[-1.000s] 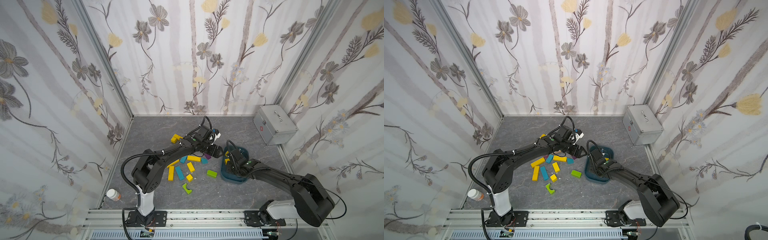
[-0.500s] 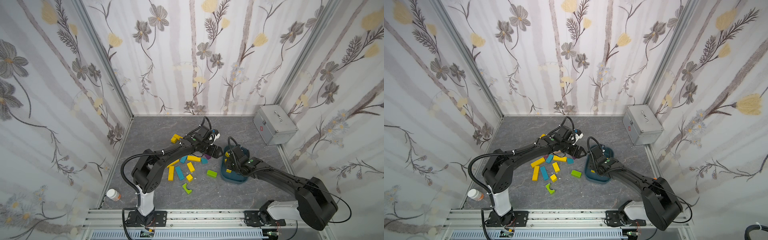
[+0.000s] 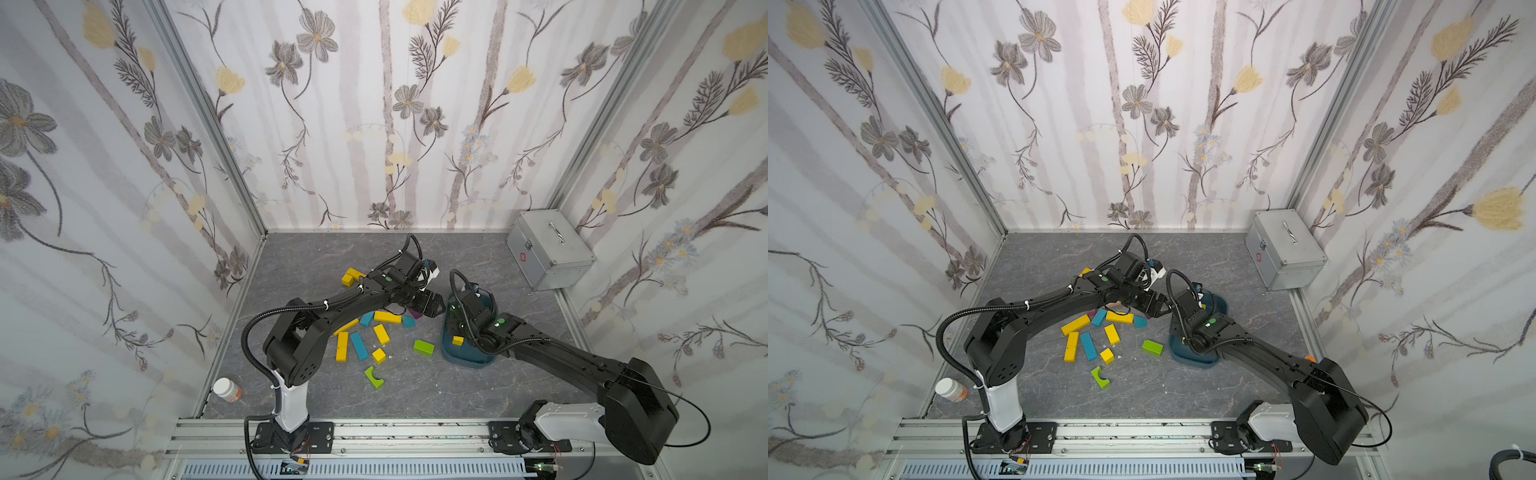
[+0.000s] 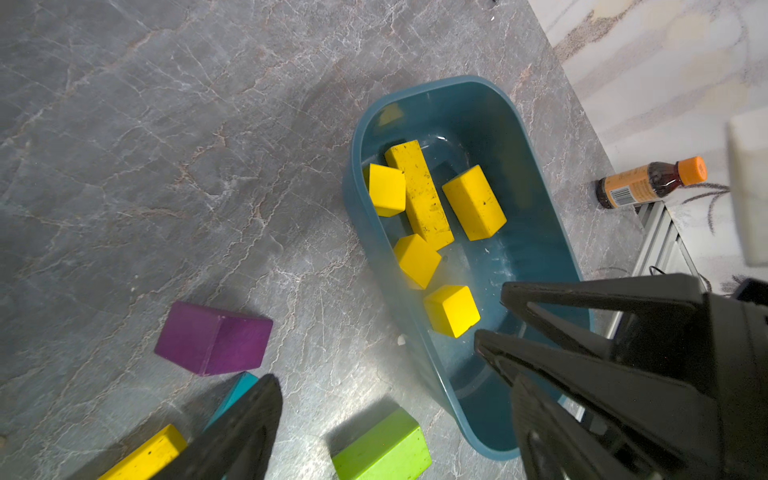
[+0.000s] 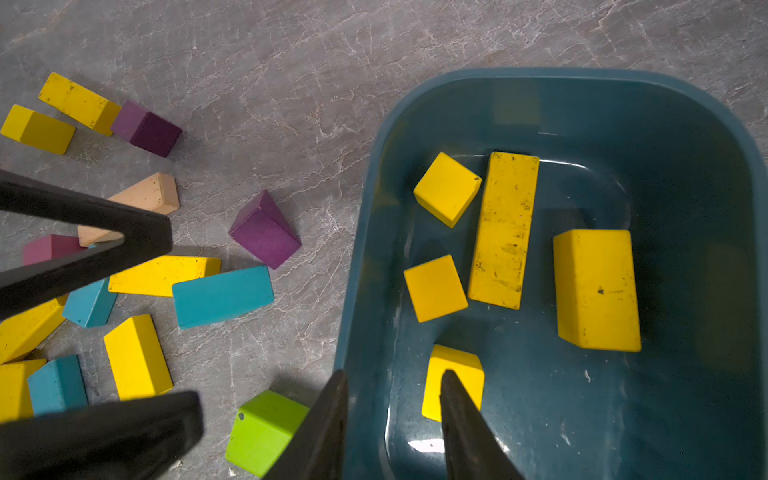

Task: Pick out the yellow building blocks
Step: Place the building block in the storage box.

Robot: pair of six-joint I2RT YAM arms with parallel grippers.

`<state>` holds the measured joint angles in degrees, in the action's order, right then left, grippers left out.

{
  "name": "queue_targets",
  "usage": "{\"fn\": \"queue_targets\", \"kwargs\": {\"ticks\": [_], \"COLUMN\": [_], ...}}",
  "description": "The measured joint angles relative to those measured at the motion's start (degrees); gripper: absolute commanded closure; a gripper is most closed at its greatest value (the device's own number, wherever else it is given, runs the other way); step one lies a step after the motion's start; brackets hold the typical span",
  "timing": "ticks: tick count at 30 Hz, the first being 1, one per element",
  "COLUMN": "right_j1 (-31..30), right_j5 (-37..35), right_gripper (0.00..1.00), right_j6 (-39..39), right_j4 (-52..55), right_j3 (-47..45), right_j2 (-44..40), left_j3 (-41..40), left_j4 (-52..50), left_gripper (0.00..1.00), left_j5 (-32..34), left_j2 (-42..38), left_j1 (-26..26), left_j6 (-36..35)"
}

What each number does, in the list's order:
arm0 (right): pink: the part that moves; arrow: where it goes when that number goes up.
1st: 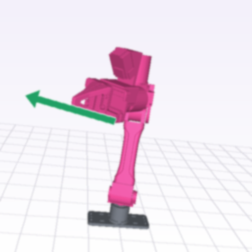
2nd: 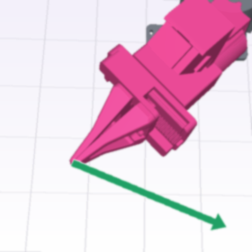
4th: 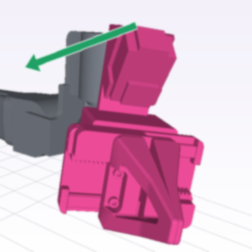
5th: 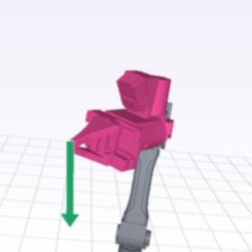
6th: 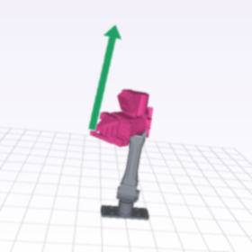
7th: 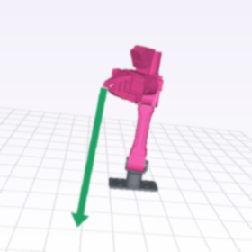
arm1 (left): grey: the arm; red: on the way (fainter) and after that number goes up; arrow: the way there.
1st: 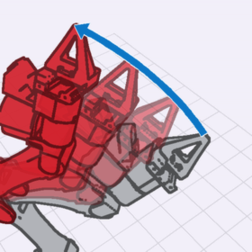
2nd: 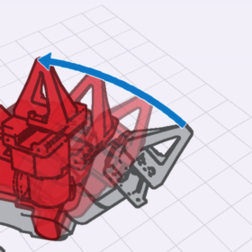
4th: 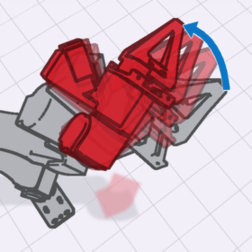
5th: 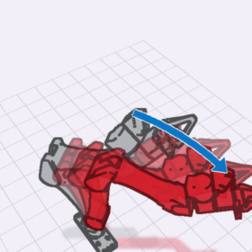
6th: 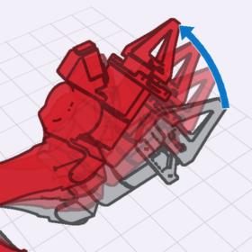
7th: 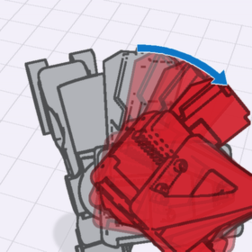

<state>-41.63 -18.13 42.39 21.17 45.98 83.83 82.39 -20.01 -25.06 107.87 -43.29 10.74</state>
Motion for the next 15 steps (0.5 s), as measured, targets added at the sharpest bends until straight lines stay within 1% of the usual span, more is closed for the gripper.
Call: {"fn": "queue_targets", "kwargs": {"ticks": [6, 15], "right_j1": [-1.51, -2.36], "right_j5": [-0.15, -0.9], "right_gripper": [0.65, 0.67], "right_j6": [-0.61, -2.45], "right_j4": [-0.79, -2.16], "right_j3": [1.27, 2.16], "right_j2": [0.26, 0.22], "left_j3": [1.88, 2.12], "left_j4": [-1.07, -2.1], "left_gripper": [0.13, 0.14], "left_j5": [0.35, 1.7], "left_j2": [-0.17, -1.22], "left_j1": [0.11, 0.22], "left_j6": [-0.04, 0.02]}}
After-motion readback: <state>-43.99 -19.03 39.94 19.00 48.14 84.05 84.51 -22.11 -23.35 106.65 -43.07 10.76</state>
